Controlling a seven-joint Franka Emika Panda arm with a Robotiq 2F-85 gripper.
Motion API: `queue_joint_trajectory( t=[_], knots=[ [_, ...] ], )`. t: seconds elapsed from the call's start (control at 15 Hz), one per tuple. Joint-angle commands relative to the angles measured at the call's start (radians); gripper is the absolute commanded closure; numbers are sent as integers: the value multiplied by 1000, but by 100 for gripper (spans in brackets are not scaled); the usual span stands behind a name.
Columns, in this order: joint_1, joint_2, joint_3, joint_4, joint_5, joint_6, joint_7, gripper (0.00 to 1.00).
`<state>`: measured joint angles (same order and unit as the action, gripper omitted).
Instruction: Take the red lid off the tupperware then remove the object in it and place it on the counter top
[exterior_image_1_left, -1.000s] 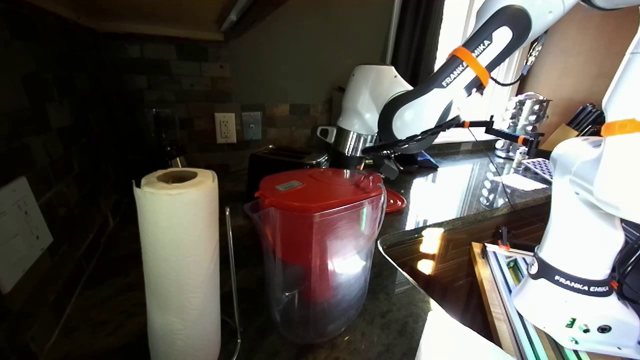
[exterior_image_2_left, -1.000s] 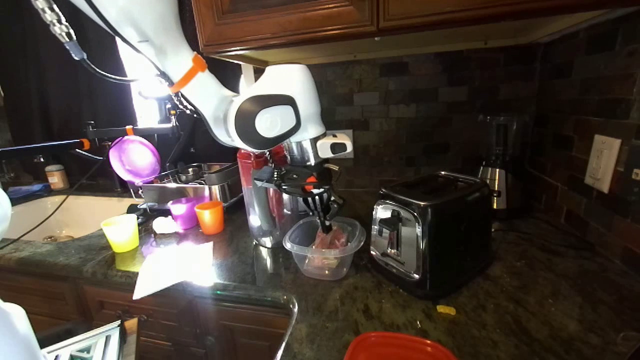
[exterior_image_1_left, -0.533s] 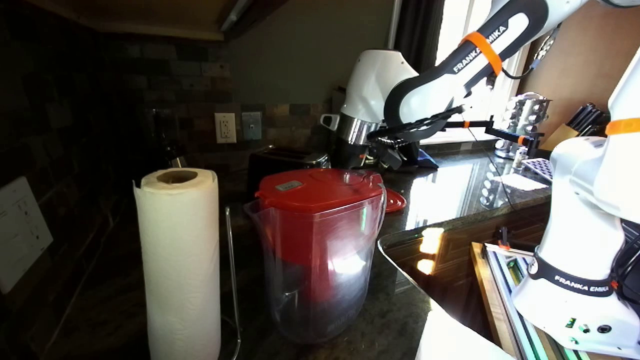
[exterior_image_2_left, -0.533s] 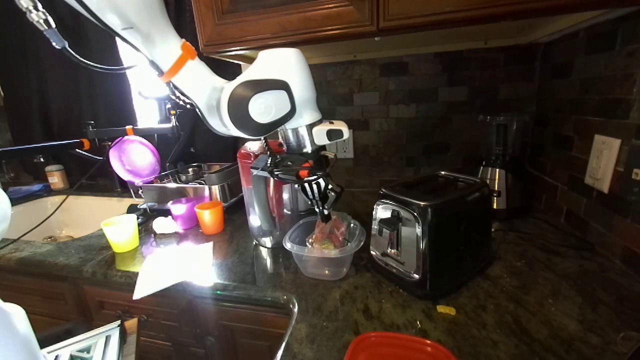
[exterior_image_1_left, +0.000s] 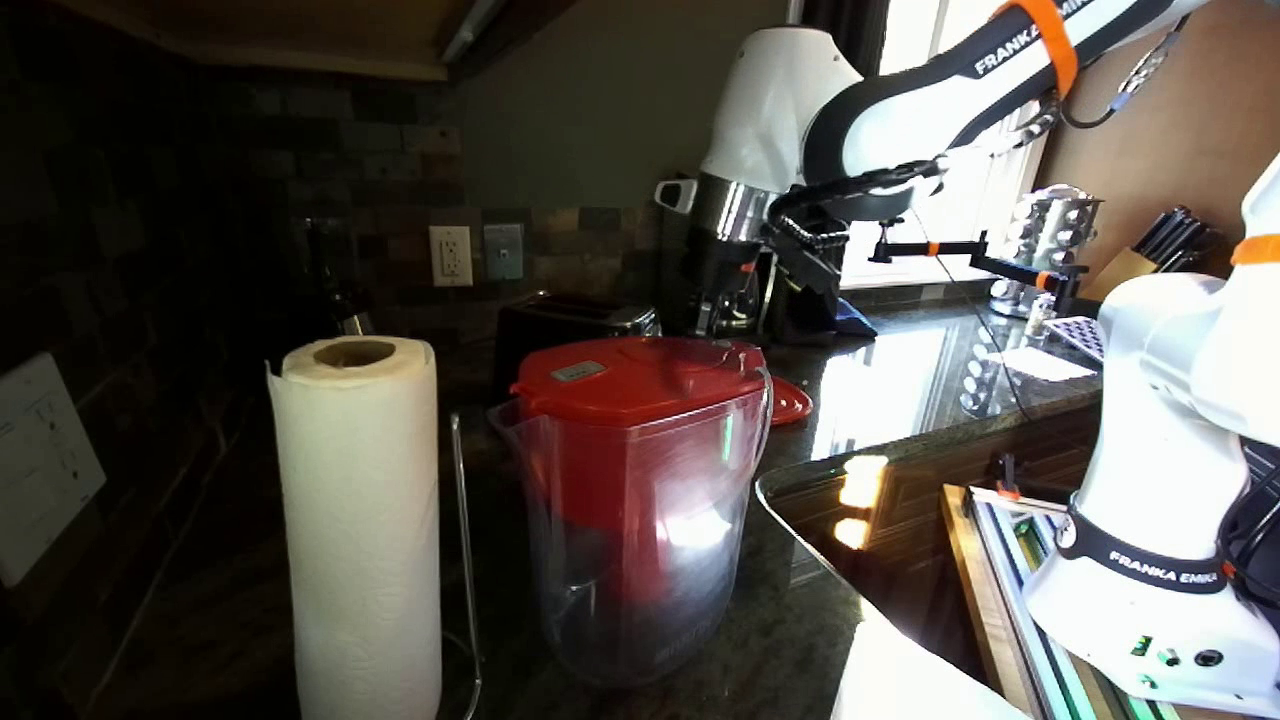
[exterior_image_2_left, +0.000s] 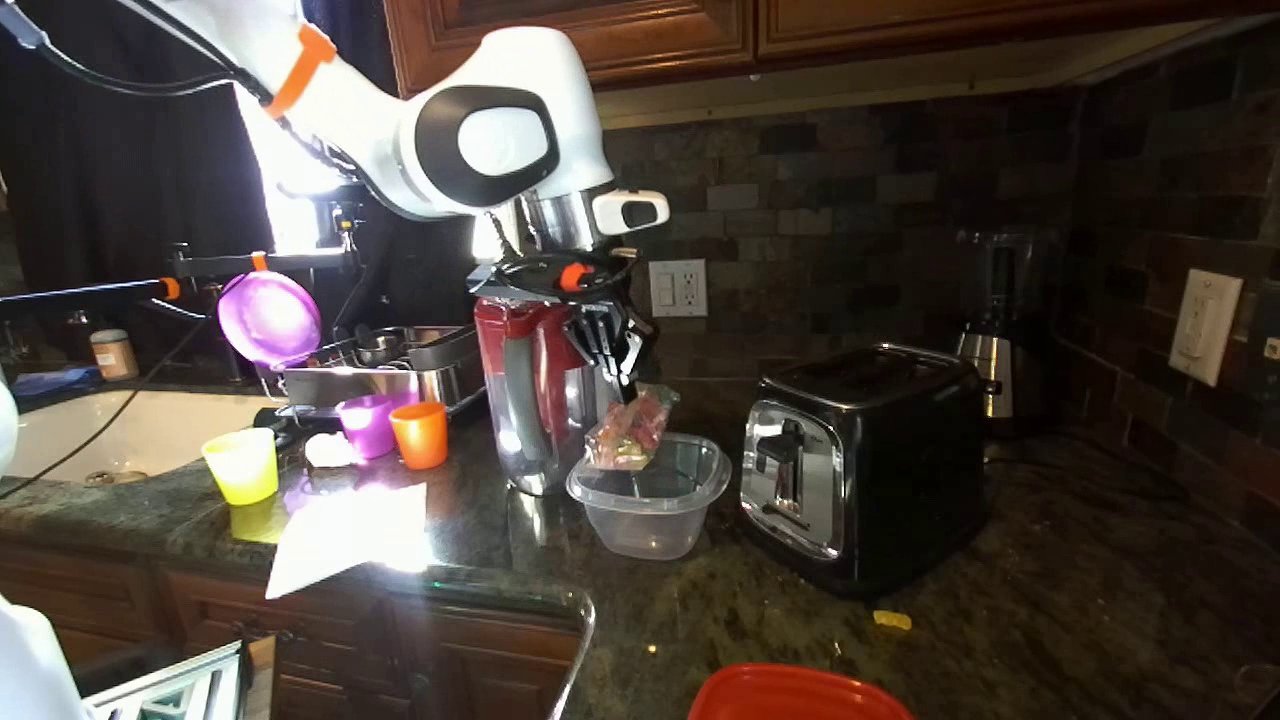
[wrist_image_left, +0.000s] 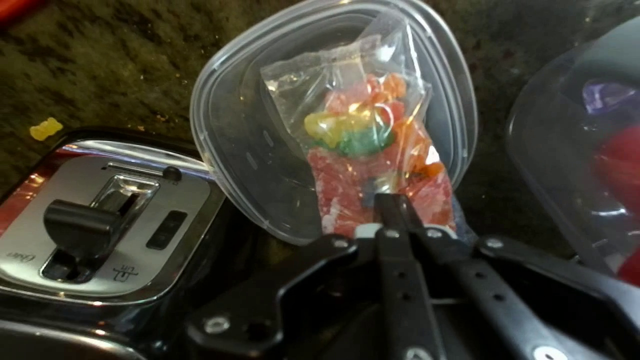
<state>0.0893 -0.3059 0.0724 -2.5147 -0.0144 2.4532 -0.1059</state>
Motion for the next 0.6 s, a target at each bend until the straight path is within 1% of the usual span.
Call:
queue_joint_trajectory(
  t=[0.0, 0.27, 0.53],
  knots=[
    [8, -87, 3, 10, 13, -97, 38, 100],
    [-5, -147, -4, 52, 19, -193, 86, 100],
    [-39, -172, -27, 96, 29, -290, 148, 100]
  ],
)
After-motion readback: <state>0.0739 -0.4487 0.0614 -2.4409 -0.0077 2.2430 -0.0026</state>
